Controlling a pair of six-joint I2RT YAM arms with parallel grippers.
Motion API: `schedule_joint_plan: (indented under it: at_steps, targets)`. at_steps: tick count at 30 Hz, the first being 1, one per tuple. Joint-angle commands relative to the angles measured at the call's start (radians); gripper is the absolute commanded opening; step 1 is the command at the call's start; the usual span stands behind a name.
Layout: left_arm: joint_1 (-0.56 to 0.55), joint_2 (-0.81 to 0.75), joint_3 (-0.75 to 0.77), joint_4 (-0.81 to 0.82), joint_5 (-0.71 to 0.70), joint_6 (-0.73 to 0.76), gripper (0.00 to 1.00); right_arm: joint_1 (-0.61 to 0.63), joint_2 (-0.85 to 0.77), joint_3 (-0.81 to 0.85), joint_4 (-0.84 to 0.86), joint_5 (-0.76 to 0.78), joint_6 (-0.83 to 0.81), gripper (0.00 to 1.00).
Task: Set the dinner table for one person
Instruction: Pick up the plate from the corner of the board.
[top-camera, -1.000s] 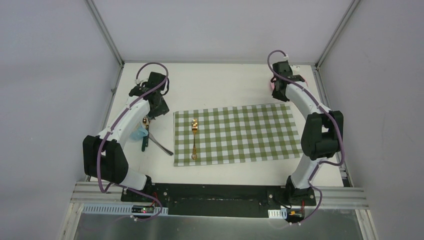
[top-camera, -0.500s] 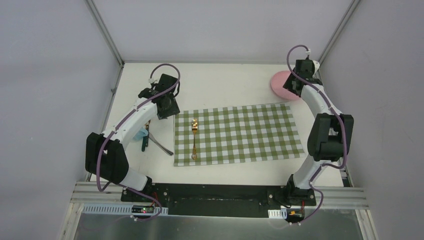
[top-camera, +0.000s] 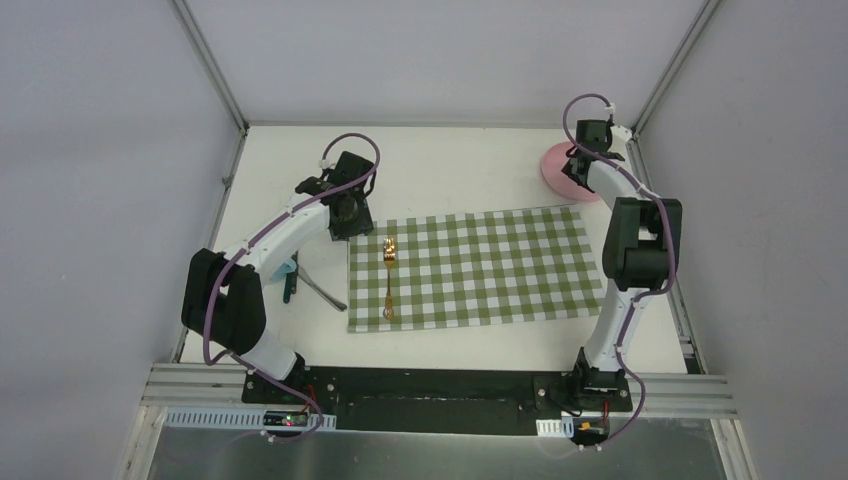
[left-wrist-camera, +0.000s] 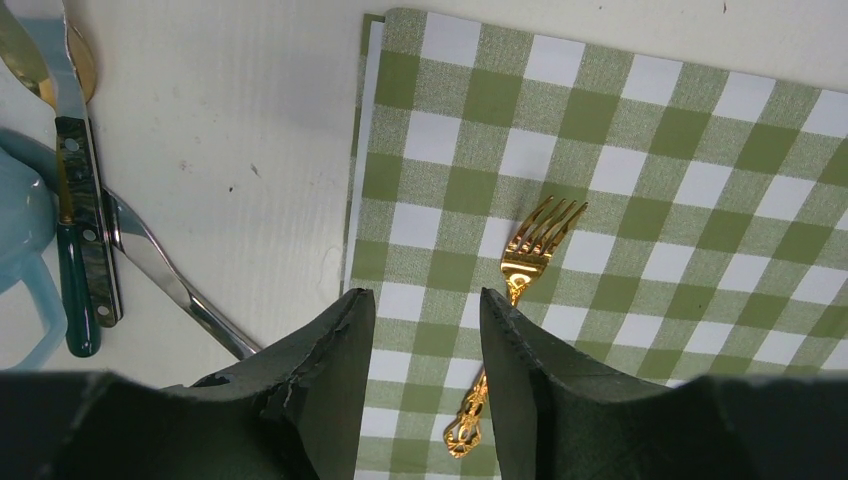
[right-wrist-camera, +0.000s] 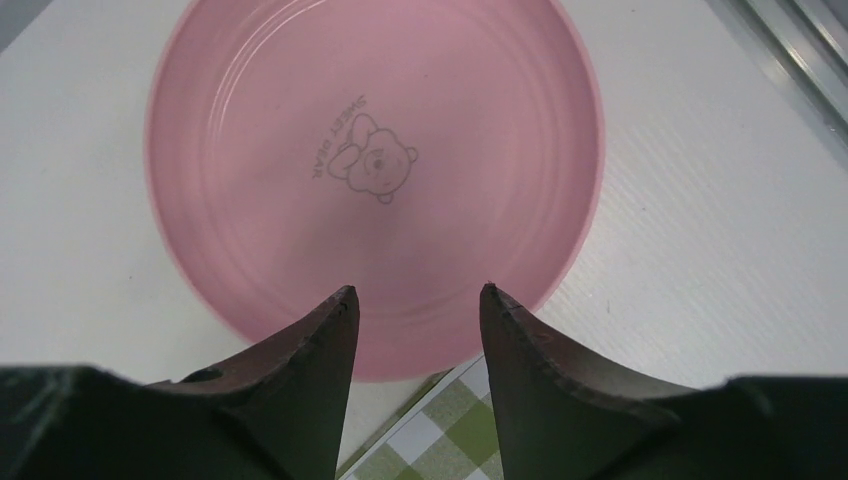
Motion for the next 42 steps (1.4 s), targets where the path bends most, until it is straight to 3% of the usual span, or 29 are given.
schedule_joint_plan:
  at_steps: [1,11,17,30,39,42]
  targets:
    - [-0.011,-0.018,0.036,0.034,0.005,0.031,0.44,-0.026,-0.024,0.041,0.031,0.136,0.036,0.52]
    - [-0.011,-0.023,0.027,0.046,0.01,0.025,0.44,-0.084,-0.087,-0.075,0.052,0.158,0.092,0.51]
    - [-0.011,-0.042,0.022,0.046,0.007,0.024,0.44,-0.146,-0.087,-0.14,0.108,0.03,0.17,0.51]
    - [-0.011,-0.049,0.018,0.046,-0.002,0.022,0.44,-0.149,-0.006,-0.104,0.154,-0.095,0.211,0.49]
    - [-0.011,-0.039,0.023,0.051,0.002,0.017,0.43,-0.137,0.027,-0.107,0.163,-0.101,0.214,0.48]
    - [-0.011,-0.039,0.024,0.051,0.004,0.018,0.43,-0.137,0.039,-0.102,0.168,-0.1,0.213,0.43]
